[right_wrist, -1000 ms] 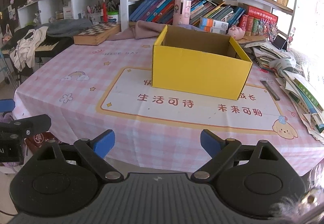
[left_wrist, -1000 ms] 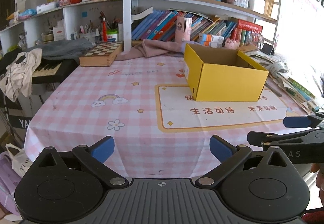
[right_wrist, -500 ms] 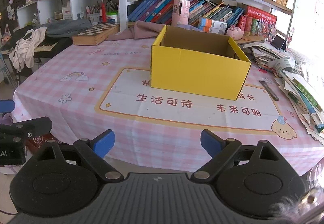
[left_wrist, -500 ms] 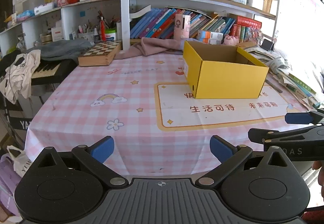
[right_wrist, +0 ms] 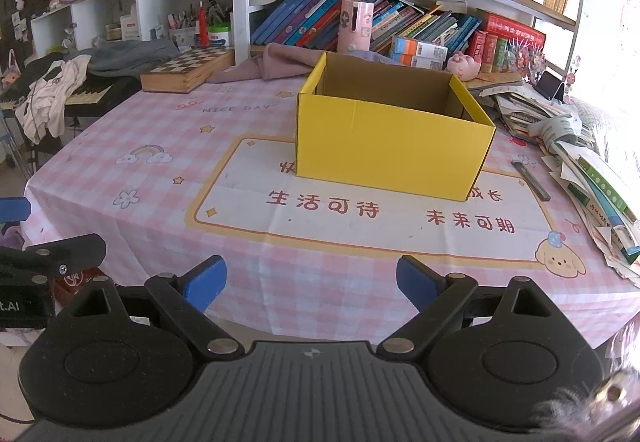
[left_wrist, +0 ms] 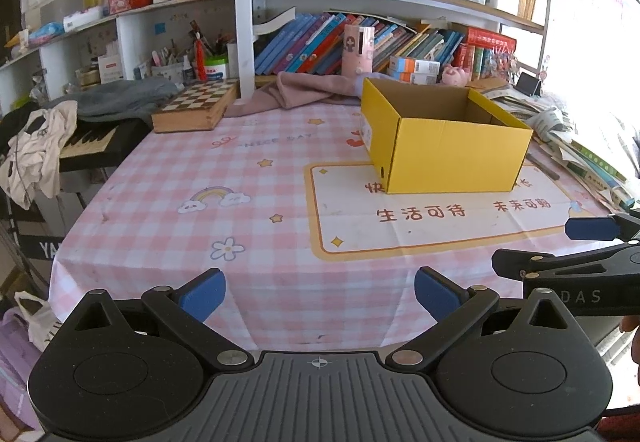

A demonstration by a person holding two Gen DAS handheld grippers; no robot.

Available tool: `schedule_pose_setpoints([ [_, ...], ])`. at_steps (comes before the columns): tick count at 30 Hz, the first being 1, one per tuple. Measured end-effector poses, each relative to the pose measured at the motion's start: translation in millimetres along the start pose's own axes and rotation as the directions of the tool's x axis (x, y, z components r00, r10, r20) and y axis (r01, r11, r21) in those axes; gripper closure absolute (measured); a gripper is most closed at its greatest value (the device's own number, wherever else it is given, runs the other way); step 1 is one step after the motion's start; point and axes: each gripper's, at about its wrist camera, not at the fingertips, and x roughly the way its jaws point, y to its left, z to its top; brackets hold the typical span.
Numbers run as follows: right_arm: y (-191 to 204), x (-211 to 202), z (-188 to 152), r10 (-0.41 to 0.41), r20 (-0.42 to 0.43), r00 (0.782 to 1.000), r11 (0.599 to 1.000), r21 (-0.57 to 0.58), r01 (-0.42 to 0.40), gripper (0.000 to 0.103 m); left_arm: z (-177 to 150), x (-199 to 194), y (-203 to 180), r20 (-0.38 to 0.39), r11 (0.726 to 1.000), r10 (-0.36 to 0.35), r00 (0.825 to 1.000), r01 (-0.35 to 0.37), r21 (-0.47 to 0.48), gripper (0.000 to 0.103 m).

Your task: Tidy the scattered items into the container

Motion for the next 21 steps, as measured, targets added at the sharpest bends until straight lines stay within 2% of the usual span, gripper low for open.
schedule_pose_setpoints([
  [12,-0.1,4.8,6.1,-0.008,-0.002,1.0,1.0,0.001,0.008,0.011,2.8,7.7,1.8,-0.006,1.0,-0.019,1.0,0.019,-0.003,0.001],
  [21,-0.8,18.2,4.9,-0.02,-0.035,0.999,1.0,0.011,0.02,0.011,3.4,20.3,0.2,-0.041,1.0,-0.017,0.999,0.017,-0.005,0.001],
])
